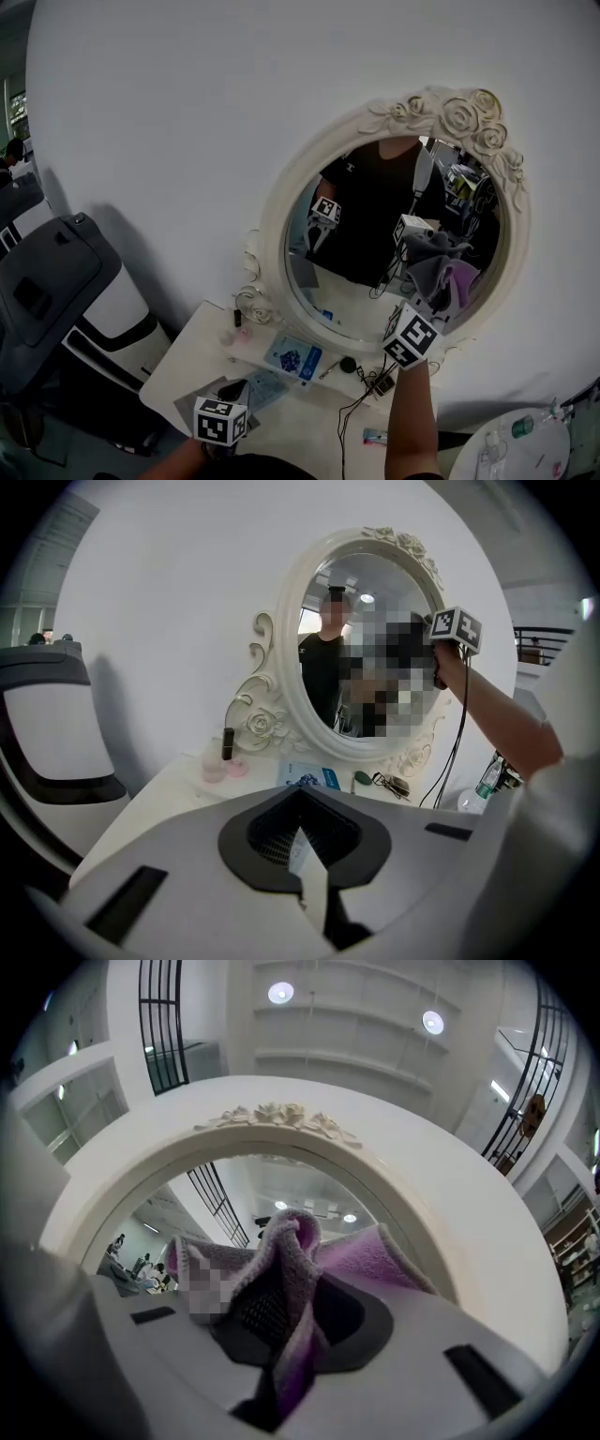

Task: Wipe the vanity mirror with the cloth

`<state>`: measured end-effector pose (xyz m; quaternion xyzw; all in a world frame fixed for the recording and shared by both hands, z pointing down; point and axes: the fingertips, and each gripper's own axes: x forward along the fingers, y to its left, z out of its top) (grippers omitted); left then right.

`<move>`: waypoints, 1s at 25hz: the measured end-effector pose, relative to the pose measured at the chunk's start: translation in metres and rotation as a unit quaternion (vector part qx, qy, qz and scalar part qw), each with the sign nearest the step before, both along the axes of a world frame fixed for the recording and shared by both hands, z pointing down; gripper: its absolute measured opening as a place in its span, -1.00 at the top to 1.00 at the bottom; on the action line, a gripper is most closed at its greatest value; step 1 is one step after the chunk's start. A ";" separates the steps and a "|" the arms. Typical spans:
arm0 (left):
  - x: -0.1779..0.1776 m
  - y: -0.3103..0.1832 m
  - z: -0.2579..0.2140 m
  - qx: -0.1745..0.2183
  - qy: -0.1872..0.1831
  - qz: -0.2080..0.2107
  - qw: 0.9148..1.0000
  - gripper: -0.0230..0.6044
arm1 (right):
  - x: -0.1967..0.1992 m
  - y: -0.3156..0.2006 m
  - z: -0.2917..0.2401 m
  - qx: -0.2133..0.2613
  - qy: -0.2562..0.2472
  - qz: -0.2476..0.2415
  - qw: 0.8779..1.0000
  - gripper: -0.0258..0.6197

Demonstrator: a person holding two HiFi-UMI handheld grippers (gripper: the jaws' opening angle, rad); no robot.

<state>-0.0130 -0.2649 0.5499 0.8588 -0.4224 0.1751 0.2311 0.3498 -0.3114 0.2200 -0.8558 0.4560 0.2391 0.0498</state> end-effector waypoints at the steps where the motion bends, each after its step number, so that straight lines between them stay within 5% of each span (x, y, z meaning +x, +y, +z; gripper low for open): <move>1: -0.005 -0.001 0.000 0.001 -0.001 -0.003 1.000 0.93 | -0.013 -0.007 -0.003 0.004 0.010 -0.010 1.000 0.77; 10: -0.053 -0.021 0.002 -0.003 0.006 -0.040 0.999 0.93 | -0.138 -0.078 -0.008 0.001 0.112 -0.094 0.989 0.77; 17: -0.085 -0.029 0.002 -0.002 0.010 -0.049 0.999 0.93 | -0.196 -0.112 0.008 -0.031 0.129 -0.130 0.983 0.77; 25: -0.108 -0.030 -0.004 0.007 0.013 -0.031 0.999 0.93 | -0.251 -0.146 0.054 -0.141 0.186 -0.183 0.955 0.77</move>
